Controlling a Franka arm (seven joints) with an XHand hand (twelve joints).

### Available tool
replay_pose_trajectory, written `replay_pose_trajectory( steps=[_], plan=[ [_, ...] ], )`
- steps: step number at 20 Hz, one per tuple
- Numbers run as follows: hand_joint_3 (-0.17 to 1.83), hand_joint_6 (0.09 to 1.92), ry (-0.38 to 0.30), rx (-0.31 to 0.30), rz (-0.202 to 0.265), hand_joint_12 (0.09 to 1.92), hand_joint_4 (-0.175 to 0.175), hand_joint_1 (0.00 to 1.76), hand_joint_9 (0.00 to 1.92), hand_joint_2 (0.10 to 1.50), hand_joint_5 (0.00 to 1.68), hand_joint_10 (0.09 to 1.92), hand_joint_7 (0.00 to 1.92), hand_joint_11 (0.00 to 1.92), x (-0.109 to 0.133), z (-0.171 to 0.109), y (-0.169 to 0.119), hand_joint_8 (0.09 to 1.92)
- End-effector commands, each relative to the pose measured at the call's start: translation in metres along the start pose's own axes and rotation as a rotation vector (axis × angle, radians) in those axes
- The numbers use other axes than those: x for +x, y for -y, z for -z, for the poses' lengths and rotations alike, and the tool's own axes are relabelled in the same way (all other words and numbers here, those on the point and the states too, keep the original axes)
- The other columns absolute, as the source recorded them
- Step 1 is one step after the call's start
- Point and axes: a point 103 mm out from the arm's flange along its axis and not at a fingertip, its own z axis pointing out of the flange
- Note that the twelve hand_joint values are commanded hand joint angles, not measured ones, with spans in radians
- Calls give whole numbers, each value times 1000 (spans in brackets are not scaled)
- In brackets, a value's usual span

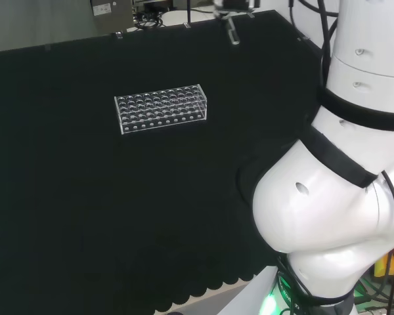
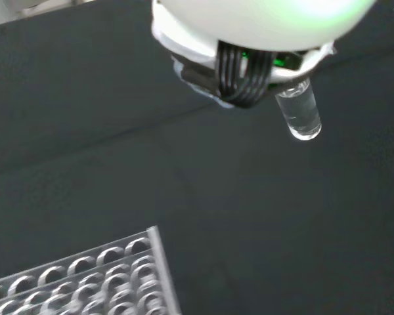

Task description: Shake the test tube.

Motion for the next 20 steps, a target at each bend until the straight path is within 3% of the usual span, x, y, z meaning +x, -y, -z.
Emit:
replay_pose_trajectory(
  steps=[1, 8, 13, 17, 20],
  plan=[
    [508, 304, -2, -21, -64, 933, -175, 1431, 1331, 703, 1303, 476, 1374, 1166, -34, 10, -2, 733],
    [508, 304, -33, -14, 13, 935, -175, 1431, 1331, 703, 1303, 476, 1374, 1166, 6, 5, 2, 732],
    [508, 303, -64, 14, 110, 936, -175, 1431, 1332, 703, 1303, 476, 1374, 1165, 66, -9, 11, 732],
    [508, 303, -162, 52, 189, 936, -175, 1431, 1332, 703, 1304, 475, 1374, 1165, 117, -12, 18, 732],
    [508, 303, -198, 53, 244, 937, -175, 1431, 1332, 703, 1304, 476, 1374, 1164, 144, -8, 23, 732]
  ],
)
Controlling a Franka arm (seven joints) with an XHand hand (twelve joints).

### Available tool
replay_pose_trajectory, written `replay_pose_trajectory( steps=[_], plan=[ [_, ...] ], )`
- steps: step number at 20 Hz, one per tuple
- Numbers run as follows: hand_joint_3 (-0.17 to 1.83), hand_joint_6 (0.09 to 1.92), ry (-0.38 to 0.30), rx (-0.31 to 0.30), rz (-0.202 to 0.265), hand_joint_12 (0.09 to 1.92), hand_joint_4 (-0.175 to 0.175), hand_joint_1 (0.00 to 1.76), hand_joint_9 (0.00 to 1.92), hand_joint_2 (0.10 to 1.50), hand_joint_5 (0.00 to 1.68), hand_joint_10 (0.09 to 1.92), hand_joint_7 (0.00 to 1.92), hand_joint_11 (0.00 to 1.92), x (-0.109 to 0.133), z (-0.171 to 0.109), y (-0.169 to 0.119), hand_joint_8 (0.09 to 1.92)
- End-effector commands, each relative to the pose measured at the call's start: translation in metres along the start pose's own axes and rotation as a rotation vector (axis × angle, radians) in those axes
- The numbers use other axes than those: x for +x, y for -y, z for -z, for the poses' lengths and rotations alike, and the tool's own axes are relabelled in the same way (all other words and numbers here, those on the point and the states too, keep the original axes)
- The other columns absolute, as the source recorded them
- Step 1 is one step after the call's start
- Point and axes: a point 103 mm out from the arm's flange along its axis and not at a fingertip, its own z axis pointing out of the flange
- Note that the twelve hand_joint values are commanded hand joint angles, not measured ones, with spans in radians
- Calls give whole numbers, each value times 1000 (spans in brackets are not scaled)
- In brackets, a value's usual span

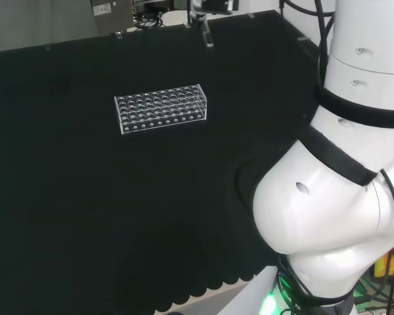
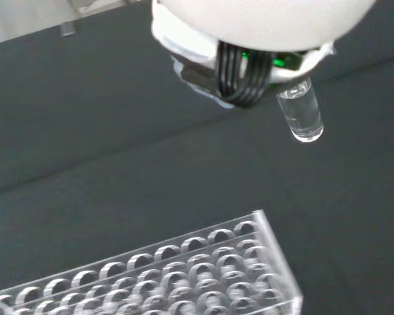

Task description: Shake the test tube.

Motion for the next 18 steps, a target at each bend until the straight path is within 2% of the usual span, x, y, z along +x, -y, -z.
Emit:
replay_pose_trajectory(
  steps=[1, 5, 8, 13, 18],
  plan=[
    [509, 303, -126, 25, 150, 937, -175, 1431, 1331, 703, 1304, 476, 1374, 1164, 84, -5, 6, 732],
    [509, 302, -166, 24, 217, 937, -175, 1431, 1332, 703, 1304, 476, 1374, 1164, 108, -1, 10, 732],
    [509, 302, -160, 26, 247, 937, -175, 1431, 1331, 703, 1304, 476, 1375, 1164, 114, -1, 11, 732],
    [509, 301, -110, 24, 212, 938, -175, 1431, 1331, 703, 1305, 477, 1375, 1163, 94, -3, 8, 732],
    [509, 301, -10, 18, 122, 939, -175, 1431, 1330, 703, 1305, 477, 1375, 1163, 50, -5, 2, 732]
  ],
)
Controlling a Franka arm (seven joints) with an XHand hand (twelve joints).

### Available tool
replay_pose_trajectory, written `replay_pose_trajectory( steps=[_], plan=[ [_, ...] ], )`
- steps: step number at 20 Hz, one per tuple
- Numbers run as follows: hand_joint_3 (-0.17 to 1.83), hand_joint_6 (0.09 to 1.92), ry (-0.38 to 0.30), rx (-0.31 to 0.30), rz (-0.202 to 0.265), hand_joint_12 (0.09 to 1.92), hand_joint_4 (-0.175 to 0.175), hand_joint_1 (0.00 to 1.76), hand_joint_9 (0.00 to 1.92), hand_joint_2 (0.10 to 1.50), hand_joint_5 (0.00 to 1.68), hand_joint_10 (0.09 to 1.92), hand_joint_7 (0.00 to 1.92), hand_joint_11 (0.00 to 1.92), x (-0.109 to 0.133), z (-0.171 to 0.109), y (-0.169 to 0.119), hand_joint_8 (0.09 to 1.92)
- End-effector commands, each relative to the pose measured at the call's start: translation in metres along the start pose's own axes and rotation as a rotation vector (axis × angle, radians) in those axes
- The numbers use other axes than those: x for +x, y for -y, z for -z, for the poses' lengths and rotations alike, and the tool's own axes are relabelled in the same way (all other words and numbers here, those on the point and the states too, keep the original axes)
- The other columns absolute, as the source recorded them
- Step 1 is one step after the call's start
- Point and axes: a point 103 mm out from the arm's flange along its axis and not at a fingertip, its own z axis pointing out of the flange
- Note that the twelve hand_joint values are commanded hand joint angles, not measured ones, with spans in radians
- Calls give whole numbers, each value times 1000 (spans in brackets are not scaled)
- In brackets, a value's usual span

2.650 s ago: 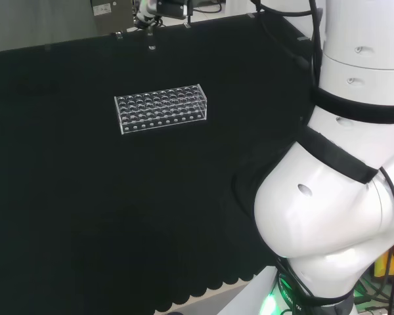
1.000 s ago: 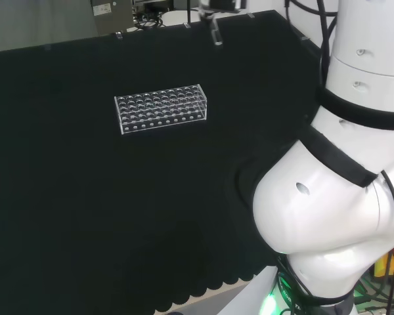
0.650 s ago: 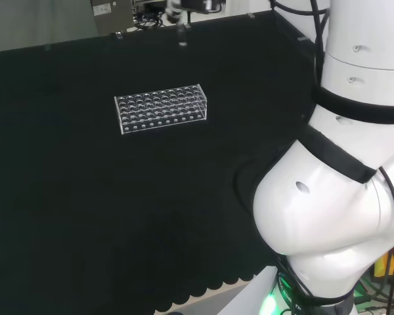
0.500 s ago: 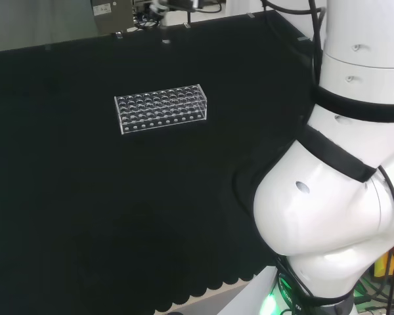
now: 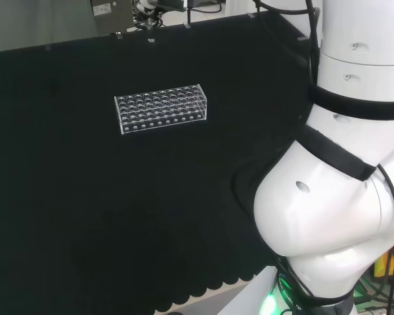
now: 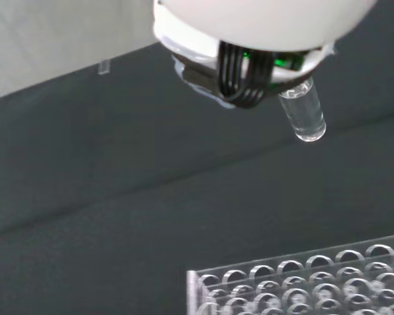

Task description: Shake the test tube.

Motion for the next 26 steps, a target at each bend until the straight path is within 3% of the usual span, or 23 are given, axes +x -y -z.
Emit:
replay_pose_trajectory(
  steps=[1, 8, 15, 20, 26],
  plan=[
    [509, 301, 115, 8, -121, 939, -175, 1431, 1330, 703, 1305, 477, 1375, 1163, -59, 3, 6, 731],
    [509, 301, 211, -4, -282, 940, -175, 1431, 1331, 702, 1305, 477, 1375, 1162, -143, 22, 17, 731],
    [510, 301, 249, -37, -383, 941, -175, 1431, 1331, 702, 1305, 477, 1375, 1161, -190, 47, 28, 731],
    [510, 301, 236, -48, -375, 942, -175, 1431, 1331, 702, 1305, 477, 1375, 1161, -187, 51, 25, 731],
    [511, 301, 179, -21, -314, 943, -175, 1431, 1331, 701, 1306, 477, 1376, 1161, -145, 25, 14, 730]
  ],
)
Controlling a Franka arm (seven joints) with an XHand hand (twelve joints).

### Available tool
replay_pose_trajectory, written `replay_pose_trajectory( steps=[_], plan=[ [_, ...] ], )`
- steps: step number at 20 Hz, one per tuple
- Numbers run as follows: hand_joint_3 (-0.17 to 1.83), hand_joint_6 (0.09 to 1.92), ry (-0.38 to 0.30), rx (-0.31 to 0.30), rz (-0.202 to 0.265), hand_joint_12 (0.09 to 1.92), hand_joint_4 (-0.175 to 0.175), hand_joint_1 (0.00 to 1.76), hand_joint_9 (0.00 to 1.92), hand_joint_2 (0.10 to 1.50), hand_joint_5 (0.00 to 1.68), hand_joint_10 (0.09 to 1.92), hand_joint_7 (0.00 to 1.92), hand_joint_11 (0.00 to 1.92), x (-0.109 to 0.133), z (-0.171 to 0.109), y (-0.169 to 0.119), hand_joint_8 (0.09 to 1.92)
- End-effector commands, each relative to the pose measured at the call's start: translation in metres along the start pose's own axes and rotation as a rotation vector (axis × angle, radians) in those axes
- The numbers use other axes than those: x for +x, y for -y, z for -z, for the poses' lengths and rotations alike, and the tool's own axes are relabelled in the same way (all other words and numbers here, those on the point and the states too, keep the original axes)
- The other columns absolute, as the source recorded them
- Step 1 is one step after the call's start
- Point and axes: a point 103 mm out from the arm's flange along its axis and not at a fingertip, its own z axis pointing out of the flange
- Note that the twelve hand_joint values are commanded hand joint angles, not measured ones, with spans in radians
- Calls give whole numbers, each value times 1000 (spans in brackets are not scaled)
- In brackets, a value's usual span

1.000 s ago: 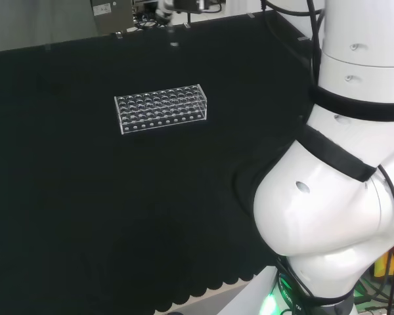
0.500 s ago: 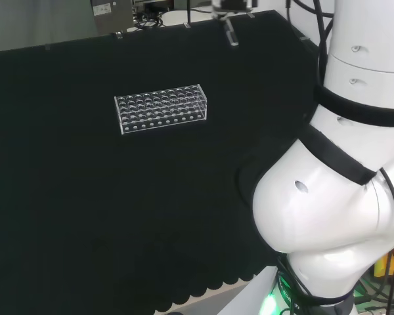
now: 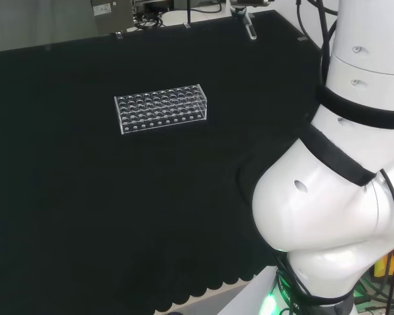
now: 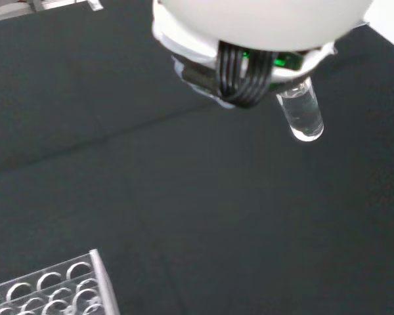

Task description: Shake the test tube.

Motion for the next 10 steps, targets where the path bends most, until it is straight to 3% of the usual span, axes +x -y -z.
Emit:
replay_pose_trajectory(
  steps=[1, 10],
  plan=[
    [511, 301, -49, 28, 68, 943, -175, 1431, 1331, 701, 1306, 477, 1376, 1161, 49, -15, 7, 730],
    [512, 300, -134, 90, 218, 944, -175, 1431, 1331, 701, 1306, 477, 1376, 1160, 133, -39, 26, 730]
  ],
)
